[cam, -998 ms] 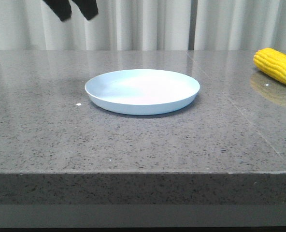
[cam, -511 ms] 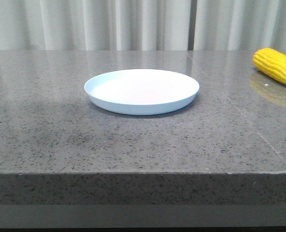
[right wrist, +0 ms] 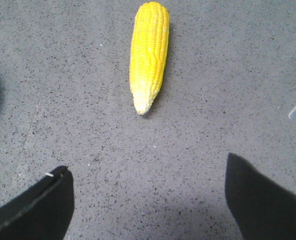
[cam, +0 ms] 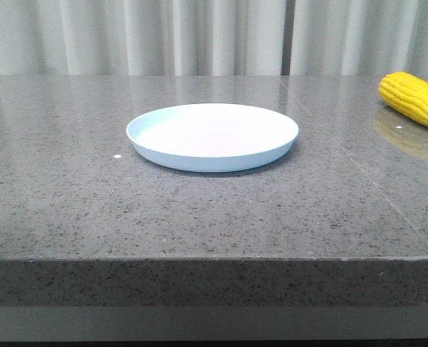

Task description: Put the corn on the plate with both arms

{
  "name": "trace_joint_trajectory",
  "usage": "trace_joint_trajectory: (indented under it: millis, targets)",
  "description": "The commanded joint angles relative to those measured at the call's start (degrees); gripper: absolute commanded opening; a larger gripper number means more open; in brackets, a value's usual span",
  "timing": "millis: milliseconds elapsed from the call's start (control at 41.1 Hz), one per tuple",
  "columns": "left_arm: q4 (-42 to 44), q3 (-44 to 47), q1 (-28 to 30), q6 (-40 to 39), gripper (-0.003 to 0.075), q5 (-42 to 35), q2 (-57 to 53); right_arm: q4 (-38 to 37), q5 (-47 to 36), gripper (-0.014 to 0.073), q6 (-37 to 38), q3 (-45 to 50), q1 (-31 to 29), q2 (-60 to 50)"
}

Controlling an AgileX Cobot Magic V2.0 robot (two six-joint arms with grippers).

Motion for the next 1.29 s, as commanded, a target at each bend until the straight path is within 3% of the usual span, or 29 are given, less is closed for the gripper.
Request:
trace_joint_trajectory:
  millis: [0,681,1046,1265]
  targets:
    - [-0.5,1.2,-0.5,-0.7,0.0461,-4.4,-3.5,-0.9,-4.2,0.0635,-0.2,-1.9,-0.1,0.0]
    - [-0.5,3.4,-0.5,-0.7,0.0461,-3.9,-7.3,-1.3,-7.3,0.0635,-0.2,-3.4,-0.1,2.9]
    - [-0.5,3.4,-0.5,-0.7,0.0461,-3.9,-7.3,0.6,6.9,0.0635,0.0,-22.5,-2.5,21.6]
    - [-0.5,3.4,-0.5,-0.7,0.0461,-3.9,-7.3,4.8,10.7,0.0635,0.0,-34.3,-2.5,33.6]
